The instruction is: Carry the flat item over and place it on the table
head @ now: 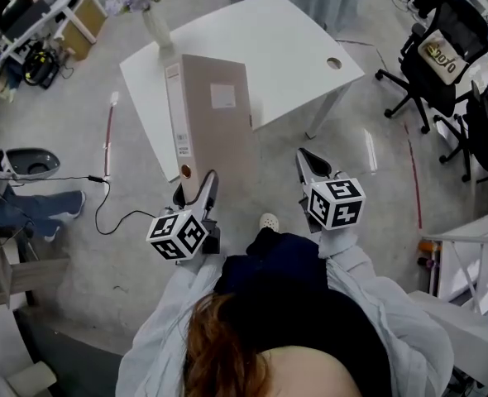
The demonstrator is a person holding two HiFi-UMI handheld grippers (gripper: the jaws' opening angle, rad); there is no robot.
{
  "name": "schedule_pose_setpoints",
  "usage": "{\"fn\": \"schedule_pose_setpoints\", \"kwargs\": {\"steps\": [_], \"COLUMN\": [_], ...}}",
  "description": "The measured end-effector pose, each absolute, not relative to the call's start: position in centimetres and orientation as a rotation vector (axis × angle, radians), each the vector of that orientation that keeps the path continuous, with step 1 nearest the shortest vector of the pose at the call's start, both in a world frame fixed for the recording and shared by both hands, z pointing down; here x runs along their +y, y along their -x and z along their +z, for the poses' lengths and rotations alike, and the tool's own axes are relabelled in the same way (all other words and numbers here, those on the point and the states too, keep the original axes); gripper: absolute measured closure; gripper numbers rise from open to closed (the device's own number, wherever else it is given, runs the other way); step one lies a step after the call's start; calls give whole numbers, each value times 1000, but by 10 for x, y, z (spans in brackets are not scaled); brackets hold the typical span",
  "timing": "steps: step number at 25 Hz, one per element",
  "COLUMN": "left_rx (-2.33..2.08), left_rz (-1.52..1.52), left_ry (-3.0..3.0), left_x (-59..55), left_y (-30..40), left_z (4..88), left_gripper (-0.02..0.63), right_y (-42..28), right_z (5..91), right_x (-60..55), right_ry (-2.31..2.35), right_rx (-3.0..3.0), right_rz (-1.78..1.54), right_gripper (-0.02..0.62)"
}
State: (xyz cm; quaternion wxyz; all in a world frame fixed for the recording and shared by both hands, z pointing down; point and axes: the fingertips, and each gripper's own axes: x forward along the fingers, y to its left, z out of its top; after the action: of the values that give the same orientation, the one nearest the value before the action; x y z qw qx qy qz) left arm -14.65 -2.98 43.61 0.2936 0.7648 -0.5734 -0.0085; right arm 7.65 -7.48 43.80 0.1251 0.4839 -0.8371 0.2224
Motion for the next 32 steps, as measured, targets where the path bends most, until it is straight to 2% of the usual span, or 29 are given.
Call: {"fn": "schedule_pose_setpoints", "kwargs": {"steps": [21, 32], "left_rx": [-1478, -1357], "left_rz": [-130, -276], "left_ry": [-2022, -1943], "left_x": [-74, -168], "left_y": [122, 126], "left_z": [435, 433], "left_gripper": [336, 335], "right_y": [-89, -76], "right_z": [459, 447], "right_x": [-119, -220], "right_ry": [-1382, -1357], "right_rx": [-2465, -2481], "right_rz": [743, 735], "right_gripper": [586, 586]}}
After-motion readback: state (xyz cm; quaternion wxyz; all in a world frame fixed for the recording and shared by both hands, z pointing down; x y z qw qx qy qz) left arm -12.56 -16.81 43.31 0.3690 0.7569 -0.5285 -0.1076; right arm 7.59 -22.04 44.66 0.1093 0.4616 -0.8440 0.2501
